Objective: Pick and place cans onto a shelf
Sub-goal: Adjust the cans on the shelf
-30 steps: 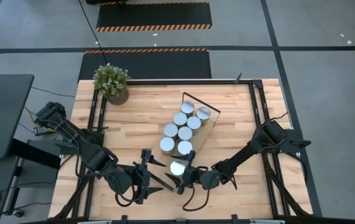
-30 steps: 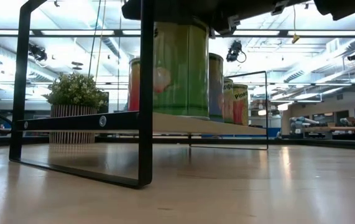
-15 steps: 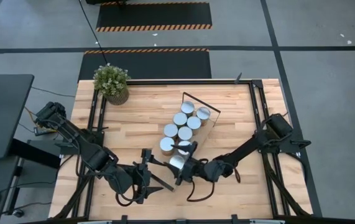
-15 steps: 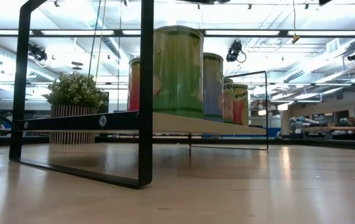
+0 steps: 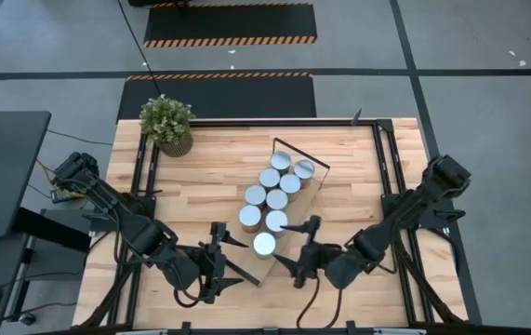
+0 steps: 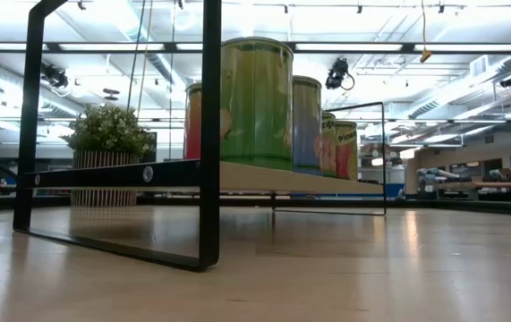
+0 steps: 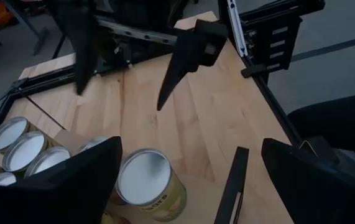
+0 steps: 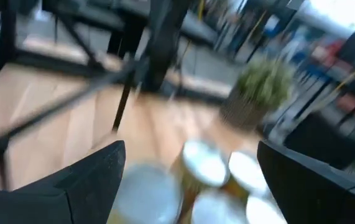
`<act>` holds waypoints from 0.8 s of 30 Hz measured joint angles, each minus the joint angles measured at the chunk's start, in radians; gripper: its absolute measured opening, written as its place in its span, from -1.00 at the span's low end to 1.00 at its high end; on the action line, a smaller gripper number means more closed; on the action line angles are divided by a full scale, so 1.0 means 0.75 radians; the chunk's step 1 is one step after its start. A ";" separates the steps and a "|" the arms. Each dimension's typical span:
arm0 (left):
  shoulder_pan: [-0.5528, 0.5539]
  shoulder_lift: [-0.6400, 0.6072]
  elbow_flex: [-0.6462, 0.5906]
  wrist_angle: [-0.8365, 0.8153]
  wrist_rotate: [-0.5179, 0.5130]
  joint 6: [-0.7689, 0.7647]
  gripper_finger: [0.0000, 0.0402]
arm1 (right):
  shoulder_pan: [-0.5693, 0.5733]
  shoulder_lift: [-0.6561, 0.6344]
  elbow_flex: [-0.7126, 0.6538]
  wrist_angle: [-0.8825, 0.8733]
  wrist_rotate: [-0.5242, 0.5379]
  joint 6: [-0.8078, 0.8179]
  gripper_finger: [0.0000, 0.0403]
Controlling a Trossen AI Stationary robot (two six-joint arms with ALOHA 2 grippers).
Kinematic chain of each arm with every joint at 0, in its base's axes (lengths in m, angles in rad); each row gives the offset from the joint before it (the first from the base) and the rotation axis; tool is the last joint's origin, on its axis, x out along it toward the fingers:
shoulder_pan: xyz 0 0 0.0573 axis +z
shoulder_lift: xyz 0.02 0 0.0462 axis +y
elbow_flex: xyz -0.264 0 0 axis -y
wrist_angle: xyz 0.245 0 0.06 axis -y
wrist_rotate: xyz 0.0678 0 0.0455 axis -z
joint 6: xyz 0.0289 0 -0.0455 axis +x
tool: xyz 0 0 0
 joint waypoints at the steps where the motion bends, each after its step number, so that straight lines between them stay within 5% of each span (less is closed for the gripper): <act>1: 0.000 0.000 0.000 0.000 0.000 -0.009 0.95 | 0.009 -0.015 0.000 -0.113 -0.012 0.104 0.85; 8: -0.016 0.000 0.000 -0.008 0.001 -0.021 0.95 | 0.072 0.083 0.000 -0.425 -0.112 0.725 0.85; 13: -0.011 0.000 0.000 -0.007 -0.003 -0.021 0.95 | 0.091 0.224 0.000 -0.397 0.011 0.960 0.85; 24: -0.014 0.000 0.000 -0.009 -0.004 -0.046 0.95 | -0.057 0.386 0.000 -0.257 0.061 1.023 0.85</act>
